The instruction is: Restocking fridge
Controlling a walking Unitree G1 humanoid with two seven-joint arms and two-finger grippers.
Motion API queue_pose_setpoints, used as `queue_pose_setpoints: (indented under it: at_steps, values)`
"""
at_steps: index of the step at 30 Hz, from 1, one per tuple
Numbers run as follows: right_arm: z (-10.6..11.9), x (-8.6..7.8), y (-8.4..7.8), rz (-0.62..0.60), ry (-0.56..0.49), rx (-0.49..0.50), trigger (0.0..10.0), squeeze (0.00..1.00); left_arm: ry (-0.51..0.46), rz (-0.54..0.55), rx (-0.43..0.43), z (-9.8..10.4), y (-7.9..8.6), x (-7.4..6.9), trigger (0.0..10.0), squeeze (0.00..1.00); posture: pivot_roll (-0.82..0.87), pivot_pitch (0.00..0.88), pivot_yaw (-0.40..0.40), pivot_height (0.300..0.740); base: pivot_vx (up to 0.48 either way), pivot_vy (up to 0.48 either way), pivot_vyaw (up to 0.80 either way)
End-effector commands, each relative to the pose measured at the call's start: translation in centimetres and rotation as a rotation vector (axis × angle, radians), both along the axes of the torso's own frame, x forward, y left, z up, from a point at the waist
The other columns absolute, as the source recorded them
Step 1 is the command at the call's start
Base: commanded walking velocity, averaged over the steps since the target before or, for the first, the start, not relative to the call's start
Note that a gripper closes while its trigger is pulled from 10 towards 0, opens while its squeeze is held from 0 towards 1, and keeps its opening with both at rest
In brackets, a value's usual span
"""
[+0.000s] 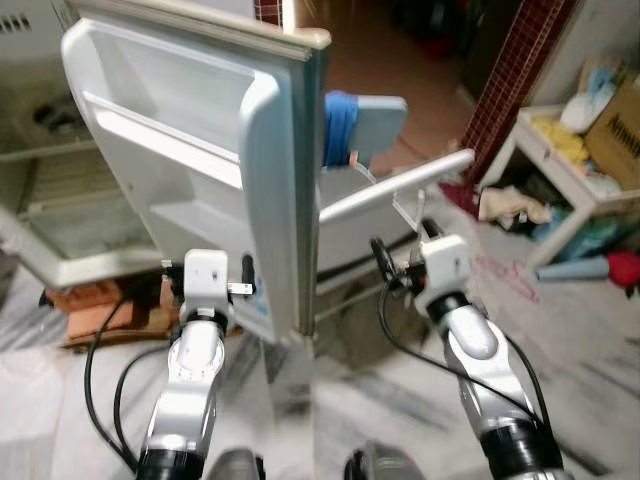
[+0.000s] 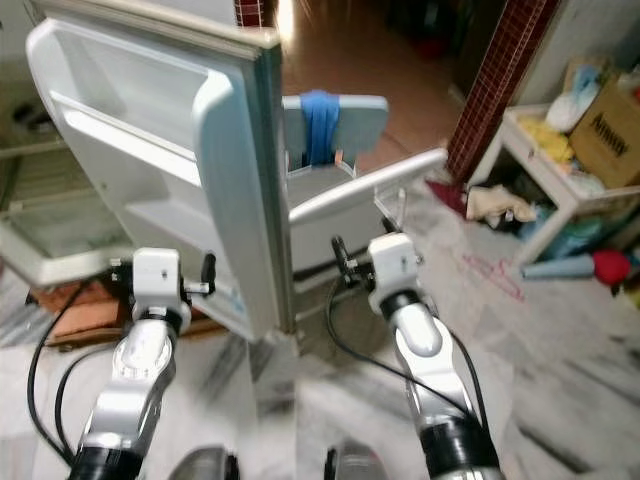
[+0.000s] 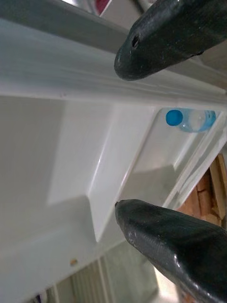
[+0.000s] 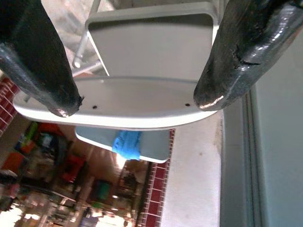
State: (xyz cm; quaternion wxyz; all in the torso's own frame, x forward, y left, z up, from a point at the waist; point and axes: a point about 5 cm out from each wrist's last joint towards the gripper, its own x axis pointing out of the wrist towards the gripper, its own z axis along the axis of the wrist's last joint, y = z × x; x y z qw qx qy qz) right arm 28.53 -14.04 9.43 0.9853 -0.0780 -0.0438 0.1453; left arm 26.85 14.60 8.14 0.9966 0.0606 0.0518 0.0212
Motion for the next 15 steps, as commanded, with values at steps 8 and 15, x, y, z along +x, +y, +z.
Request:
queue_pose_setpoints:
  at_steps: [8, 15]
  values:
    - [0.9, 1.1, 1.0, 0.039, -0.027, 0.017, 10.0, 0.0, 0.031, 0.086, -0.025, -0.3, 2.1, -1.2, 10.0, 0.0, 0.09, 0.079, -0.045, 0.74, 0.0, 0.0, 0.64]
    - [1.7, 2.6, 0.7, -0.011, -0.049, 0.0, 10.0, 0.0, 0.027, 0.093, -0.02, -0.1, 2.3, -1.3, 10.0, 0.0, 0.1, 0.077, -0.048, 0.74, 0.0, 0.0, 0.6]
